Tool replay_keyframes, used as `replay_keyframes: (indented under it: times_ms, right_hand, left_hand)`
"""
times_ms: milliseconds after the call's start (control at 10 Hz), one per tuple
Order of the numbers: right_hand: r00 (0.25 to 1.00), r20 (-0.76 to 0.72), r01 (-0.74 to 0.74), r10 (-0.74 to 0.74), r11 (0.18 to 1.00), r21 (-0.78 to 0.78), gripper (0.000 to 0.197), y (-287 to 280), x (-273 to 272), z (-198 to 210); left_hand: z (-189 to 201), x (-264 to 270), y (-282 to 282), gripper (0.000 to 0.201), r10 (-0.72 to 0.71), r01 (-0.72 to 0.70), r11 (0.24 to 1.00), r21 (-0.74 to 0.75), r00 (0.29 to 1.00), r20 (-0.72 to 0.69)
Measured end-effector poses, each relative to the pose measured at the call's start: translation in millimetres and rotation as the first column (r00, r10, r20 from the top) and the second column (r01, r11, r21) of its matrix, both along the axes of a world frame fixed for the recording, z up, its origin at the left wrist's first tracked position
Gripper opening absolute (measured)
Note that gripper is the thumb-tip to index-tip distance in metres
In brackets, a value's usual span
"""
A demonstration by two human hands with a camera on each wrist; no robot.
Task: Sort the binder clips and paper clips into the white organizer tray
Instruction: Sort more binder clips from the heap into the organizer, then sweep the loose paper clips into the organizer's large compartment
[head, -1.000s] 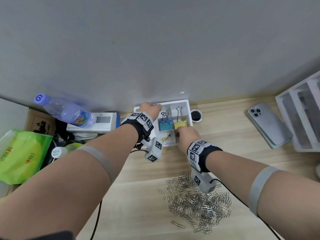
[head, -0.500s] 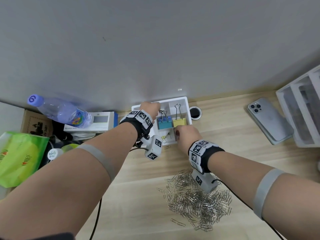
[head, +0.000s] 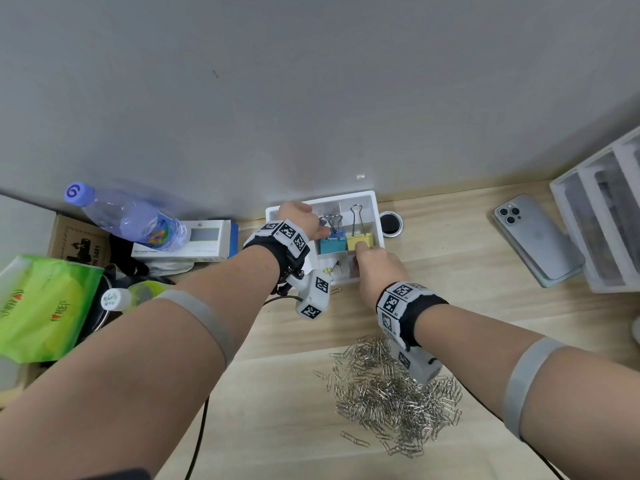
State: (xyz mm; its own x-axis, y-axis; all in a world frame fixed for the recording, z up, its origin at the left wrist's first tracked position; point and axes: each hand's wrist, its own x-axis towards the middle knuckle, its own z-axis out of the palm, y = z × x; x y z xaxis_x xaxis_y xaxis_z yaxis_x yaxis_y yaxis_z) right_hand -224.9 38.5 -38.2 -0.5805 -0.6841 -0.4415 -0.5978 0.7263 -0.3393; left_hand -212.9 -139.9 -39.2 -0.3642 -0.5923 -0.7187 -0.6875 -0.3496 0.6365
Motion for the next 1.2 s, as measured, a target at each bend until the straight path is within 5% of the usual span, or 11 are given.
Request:
replay_keyframes:
  times_ms: [100,400,600,700,800,1000,1200]
  right_hand:
    - [1.000,-0.014,-0.017,0.017,1.000,0.004,0.032,3,-3,1]
    - [0.997,0.032,-0.076,0.075,0.997,0.032,0.030,15,-5,-6]
    - [0.995,0.088,-0.051,0.050,0.999,0.010,0.039,25,-3,-13]
    - [0.997,0.072,-0.031,0.036,0.997,-0.065,0.035,32,0,-12]
    - [0.995,0.015,-0.099,0.103,0.977,-0.188,0.022,44,6,-11]
    - [0.894,0.125,-0.420,0.429,0.903,-0.096,0.047,48,33,-15]
    - [0.852,0.098,-0.518,0.514,0.856,0.008,0.069,33,60,-31]
  left_hand:
    - [0,4,5,0.049,0.024,-0.025,0.998,-0.050,0.999,-0.036]
    - [12,21,5,0.018,-0.101,0.122,0.975,-0.185,0.988,0.121]
    - [13,50,3,0.022,-0.173,0.241,0.929,-0.281,0.953,0.248]
    - [13,70,8,0.007,-0.150,0.197,0.962,-0.188,0.960,0.238]
    - [14,88,19,0.016,-0.095,0.128,0.979,-0.156,0.974,0.204]
    - [11,127,45,0.009,-0.206,0.231,0.970,-0.073,0.945,0.255]
    - [-9,172,70,0.010,-0.309,0.335,0.940,-0.067,0.916,0.255]
